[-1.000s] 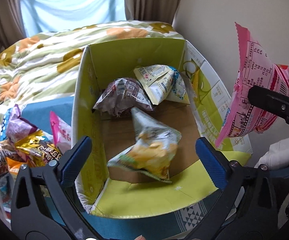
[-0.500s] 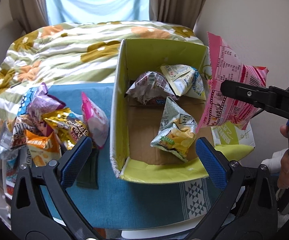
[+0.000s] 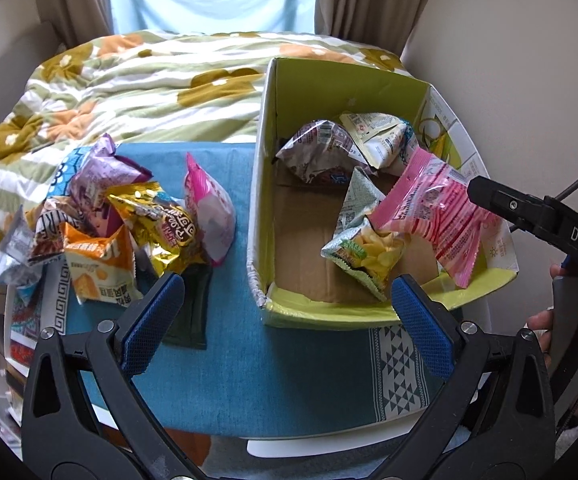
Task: Organize snacks
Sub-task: 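Move both tools back over the remaining snack bags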
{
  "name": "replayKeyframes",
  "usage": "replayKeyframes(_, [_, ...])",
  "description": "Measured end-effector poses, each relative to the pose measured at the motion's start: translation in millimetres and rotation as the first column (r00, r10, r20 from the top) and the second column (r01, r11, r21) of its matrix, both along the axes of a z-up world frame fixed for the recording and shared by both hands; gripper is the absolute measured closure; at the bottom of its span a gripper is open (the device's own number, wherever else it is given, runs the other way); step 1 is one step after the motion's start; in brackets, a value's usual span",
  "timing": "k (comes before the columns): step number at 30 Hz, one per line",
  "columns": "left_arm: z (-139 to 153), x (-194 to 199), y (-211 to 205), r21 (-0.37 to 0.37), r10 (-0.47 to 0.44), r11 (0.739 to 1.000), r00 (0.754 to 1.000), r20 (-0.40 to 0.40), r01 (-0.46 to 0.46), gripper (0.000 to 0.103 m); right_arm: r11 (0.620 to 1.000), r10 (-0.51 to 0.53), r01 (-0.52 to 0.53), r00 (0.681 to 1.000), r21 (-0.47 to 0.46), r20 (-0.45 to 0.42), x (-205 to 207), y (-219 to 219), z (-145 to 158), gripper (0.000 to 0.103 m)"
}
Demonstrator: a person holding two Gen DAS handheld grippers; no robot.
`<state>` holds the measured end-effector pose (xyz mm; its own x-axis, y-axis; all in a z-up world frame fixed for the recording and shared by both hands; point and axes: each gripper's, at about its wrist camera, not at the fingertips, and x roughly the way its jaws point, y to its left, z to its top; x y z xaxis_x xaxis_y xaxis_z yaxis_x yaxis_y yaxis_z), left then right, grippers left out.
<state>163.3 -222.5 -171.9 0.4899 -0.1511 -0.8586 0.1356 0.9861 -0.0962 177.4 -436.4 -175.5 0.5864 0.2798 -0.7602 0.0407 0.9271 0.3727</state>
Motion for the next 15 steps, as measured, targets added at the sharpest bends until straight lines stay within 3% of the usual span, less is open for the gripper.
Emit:
replayKeyframes(8, [6.0,-8.3,6.7,0.0,-0.001,1.0,1.0,0.022,0.001,0.001,0.996,0.044,-0.044,0.999,-0.078,-0.006,-15.0,6.1,2.9,0.001])
replayKeyframes(15, [23.6,-21.2,28.4,-0.01,0.037,0.999,0.997,0.06,-0.037,0.001,0.981,0.107,-0.099,0.993,-0.167,0.042,-25.9,28.0,21.9,0.001])
